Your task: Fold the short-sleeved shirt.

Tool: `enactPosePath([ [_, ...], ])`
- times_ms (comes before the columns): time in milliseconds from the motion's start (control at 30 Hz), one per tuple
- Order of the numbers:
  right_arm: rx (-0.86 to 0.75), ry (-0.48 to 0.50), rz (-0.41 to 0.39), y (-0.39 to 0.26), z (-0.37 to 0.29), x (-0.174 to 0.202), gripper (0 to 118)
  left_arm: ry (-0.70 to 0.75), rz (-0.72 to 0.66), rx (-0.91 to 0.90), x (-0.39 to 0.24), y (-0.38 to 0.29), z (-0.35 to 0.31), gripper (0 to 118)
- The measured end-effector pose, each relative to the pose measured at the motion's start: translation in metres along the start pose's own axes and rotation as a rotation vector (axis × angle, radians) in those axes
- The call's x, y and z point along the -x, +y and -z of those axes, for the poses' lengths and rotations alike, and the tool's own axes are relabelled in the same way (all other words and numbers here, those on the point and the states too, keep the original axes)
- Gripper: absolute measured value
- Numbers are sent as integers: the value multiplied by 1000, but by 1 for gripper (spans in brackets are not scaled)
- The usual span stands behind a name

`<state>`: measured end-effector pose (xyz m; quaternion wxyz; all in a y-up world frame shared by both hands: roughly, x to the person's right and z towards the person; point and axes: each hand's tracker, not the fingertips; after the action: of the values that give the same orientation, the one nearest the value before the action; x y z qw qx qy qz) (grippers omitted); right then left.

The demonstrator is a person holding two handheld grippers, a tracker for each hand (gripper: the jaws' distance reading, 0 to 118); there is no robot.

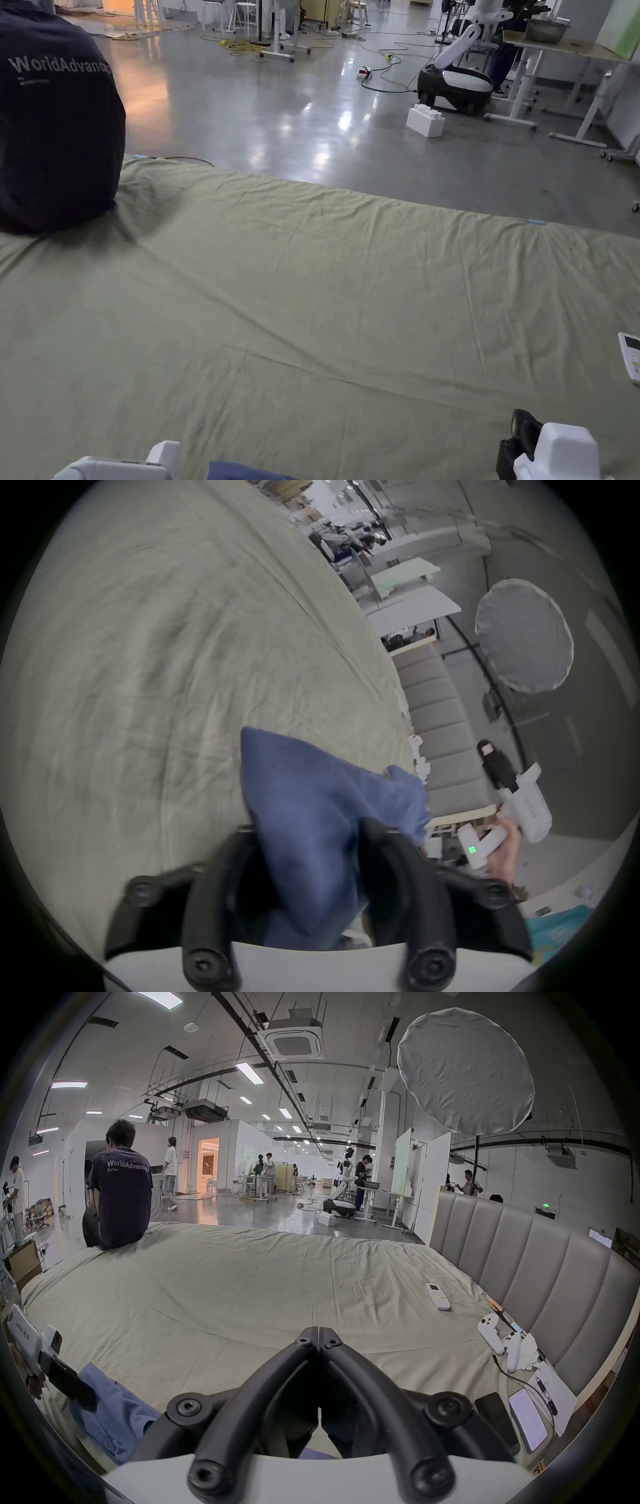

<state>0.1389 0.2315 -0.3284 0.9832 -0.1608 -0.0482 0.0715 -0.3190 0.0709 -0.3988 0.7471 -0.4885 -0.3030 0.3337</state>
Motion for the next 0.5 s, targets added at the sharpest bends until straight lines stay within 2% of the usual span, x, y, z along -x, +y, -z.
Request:
enactPosePath([
  [67, 1, -1, -1, 0, 0, 0, 0, 61, 9, 0, -1, 0, 4, 17],
  [233, 3, -5, -7, 0, 1, -1, 0, 24, -48, -27, -11, 3, -13, 12],
  [400, 8, -2, -7, 0, 3, 0, 0, 60, 26, -71, -31, 17, -41, 11],
  [500, 7, 5, -7, 0, 4, 2, 0, 148, 79, -76, -44, 27, -63, 11],
])
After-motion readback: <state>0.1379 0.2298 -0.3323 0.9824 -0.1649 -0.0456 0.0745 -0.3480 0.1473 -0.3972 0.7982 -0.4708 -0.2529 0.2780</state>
